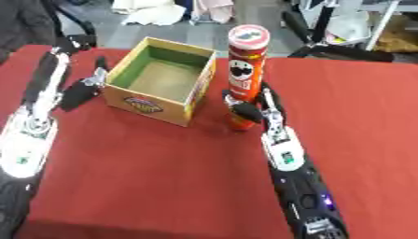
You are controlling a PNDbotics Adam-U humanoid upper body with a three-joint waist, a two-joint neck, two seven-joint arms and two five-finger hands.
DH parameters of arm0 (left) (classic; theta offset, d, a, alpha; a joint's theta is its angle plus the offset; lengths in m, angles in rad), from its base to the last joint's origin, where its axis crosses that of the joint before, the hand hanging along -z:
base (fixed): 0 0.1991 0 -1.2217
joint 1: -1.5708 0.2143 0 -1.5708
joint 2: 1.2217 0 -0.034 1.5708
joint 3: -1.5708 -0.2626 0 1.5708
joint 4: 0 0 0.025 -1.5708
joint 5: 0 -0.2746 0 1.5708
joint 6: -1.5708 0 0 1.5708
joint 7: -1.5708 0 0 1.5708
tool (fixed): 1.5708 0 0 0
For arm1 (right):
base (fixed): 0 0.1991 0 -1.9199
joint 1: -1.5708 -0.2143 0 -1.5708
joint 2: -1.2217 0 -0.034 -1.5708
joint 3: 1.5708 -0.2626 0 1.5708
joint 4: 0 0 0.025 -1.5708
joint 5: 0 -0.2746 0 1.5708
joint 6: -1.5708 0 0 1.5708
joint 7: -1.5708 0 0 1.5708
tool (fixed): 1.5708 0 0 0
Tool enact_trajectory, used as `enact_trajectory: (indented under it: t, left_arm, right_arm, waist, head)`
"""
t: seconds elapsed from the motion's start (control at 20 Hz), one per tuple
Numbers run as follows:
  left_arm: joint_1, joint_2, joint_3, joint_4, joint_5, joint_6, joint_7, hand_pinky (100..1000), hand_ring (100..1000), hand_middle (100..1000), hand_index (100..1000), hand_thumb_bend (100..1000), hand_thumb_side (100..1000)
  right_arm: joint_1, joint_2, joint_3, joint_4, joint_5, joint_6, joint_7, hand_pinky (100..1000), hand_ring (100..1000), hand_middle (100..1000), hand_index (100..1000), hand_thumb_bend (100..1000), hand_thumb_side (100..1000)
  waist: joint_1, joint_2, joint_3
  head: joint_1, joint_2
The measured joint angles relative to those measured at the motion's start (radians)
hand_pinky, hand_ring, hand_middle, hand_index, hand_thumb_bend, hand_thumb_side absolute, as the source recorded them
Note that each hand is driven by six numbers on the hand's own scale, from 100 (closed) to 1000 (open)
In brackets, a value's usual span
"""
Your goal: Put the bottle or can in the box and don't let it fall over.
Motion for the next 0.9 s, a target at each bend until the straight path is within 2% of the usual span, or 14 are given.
enact_trajectory:
  t: [0.05, 0.2, 0.4, 0.6, 0.9]
  left_arm:
    - [0.015, 0.005, 0.003, -0.019, 0.017, 0.003, 0.002, 889, 807, 792, 879, 100, 674]
    - [0.055, 0.016, 0.011, -0.073, 0.059, 0.010, 0.005, 889, 804, 781, 879, 100, 678]
    - [0.113, 0.033, 0.024, -0.132, 0.109, 0.020, 0.001, 890, 799, 771, 877, 100, 681]
    - [0.165, 0.039, 0.043, -0.171, 0.153, 0.034, 0.001, 891, 797, 765, 877, 100, 687]
    - [0.213, 0.038, 0.061, -0.205, 0.188, 0.051, -0.003, 893, 795, 759, 873, 100, 690]
  right_arm:
    - [0.000, 0.000, 0.000, 0.002, -0.008, 0.004, -0.013, 980, 851, 851, 653, 100, 118]
    - [-0.003, -0.001, -0.002, 0.011, -0.027, 0.016, -0.048, 973, 841, 826, 486, 100, 100]
    - [-0.010, -0.007, -0.002, 0.020, -0.053, 0.034, -0.084, 960, 804, 759, 361, 100, 100]
    - [-0.026, -0.028, 0.004, 0.026, -0.079, 0.047, -0.097, 954, 757, 697, 294, 100, 100]
    - [-0.100, -0.081, 0.031, 0.026, -0.086, 0.037, -0.084, 953, 733, 668, 274, 100, 100]
  waist:
    - [0.000, 0.000, 0.002]
    - [0.001, 0.000, 0.007]
    - [0.003, 0.000, 0.016]
    - [0.003, 0.000, 0.018]
    - [0.003, 0.000, 0.033]
  head:
    - [-0.001, 0.000]
    - [-0.005, 0.000]
    - [-0.010, -0.004]
    - [-0.015, -0.008]
    - [-0.027, -0.012]
